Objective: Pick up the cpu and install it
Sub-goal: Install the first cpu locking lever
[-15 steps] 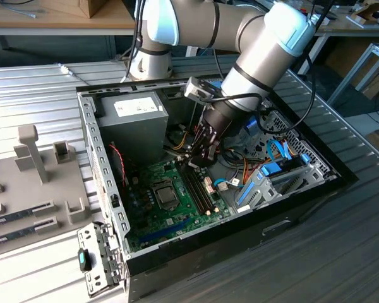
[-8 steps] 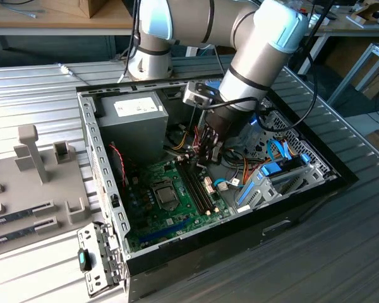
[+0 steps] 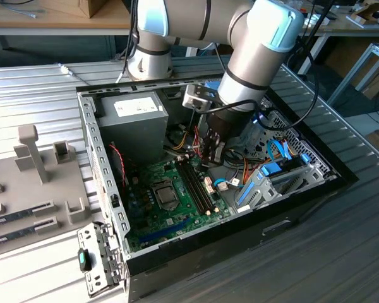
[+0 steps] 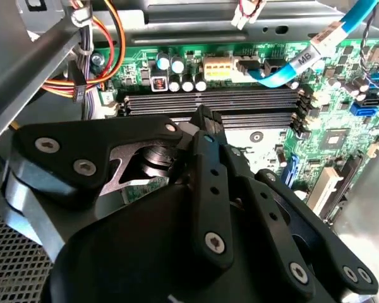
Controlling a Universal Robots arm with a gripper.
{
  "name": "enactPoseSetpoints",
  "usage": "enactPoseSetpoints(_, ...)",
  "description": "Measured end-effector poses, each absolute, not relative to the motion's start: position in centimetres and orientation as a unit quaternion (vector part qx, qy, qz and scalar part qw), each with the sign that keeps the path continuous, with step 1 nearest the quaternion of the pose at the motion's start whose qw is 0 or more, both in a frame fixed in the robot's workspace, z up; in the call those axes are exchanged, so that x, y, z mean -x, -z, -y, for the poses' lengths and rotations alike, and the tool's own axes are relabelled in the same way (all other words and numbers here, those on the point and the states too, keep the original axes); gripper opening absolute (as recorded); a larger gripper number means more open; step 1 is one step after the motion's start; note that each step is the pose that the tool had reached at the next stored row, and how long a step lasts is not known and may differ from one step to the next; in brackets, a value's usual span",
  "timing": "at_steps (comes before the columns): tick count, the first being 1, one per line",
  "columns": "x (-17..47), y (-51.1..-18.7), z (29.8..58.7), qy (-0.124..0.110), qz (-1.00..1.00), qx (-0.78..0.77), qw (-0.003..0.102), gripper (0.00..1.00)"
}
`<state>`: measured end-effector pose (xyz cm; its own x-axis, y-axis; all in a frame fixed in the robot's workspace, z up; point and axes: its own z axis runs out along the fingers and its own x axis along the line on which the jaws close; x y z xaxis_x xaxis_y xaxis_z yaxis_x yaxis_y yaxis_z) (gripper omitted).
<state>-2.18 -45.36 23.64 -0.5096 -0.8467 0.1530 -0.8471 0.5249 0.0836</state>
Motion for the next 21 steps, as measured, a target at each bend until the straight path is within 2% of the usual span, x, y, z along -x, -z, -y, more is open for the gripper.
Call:
enactPoseSetpoints(2, 3.2, -23.6, 45.4, 0.003, 0.869, -0.488, 0.085, 0.11)
enactPoseSetpoints(8, 4.9, -23.6, 45.4, 0.047, 0.867, -0.492, 0.059, 0.11)
enactPoseSetpoints(17, 6.3, -23.6, 45.4, 0.083, 0.859, -0.504, 0.038, 0.11)
enactPoseSetpoints(21, 6.8, -23.5, 45.9, 0.089, 0.856, -0.508, 0.035, 0.11)
